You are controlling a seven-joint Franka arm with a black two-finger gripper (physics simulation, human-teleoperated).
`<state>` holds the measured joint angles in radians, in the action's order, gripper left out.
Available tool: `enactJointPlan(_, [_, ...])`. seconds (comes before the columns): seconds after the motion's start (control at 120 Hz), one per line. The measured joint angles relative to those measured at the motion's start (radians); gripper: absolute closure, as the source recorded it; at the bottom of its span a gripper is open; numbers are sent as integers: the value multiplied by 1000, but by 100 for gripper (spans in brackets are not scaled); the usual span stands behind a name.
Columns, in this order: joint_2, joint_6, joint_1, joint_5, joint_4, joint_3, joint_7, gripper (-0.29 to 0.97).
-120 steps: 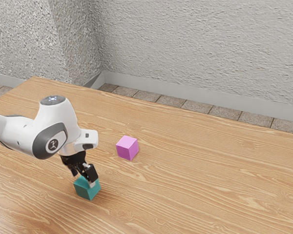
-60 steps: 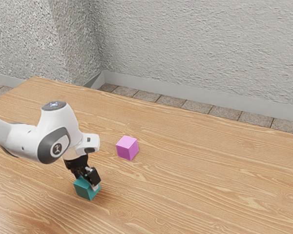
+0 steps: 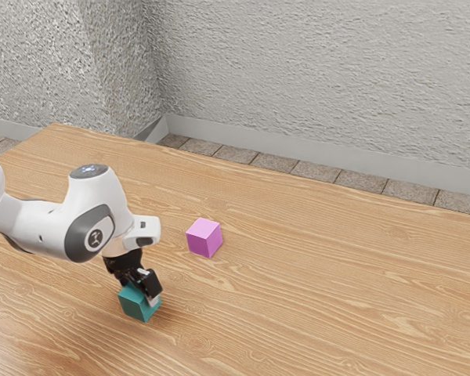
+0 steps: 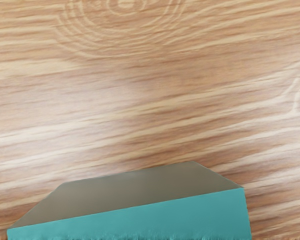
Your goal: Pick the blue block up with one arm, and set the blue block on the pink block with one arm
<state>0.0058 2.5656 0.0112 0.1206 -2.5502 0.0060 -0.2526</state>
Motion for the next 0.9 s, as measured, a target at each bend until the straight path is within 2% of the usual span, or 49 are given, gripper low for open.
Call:
enactJointPlan(0.5, [68,6,-25,-3,41,-2,-7,0])
enactJointPlan(0.758, [82,8,-22,-3,49,-2,-6,19])
enactJointPlan(0.9, [83,8,-21,-4,50,-1,-3,19])
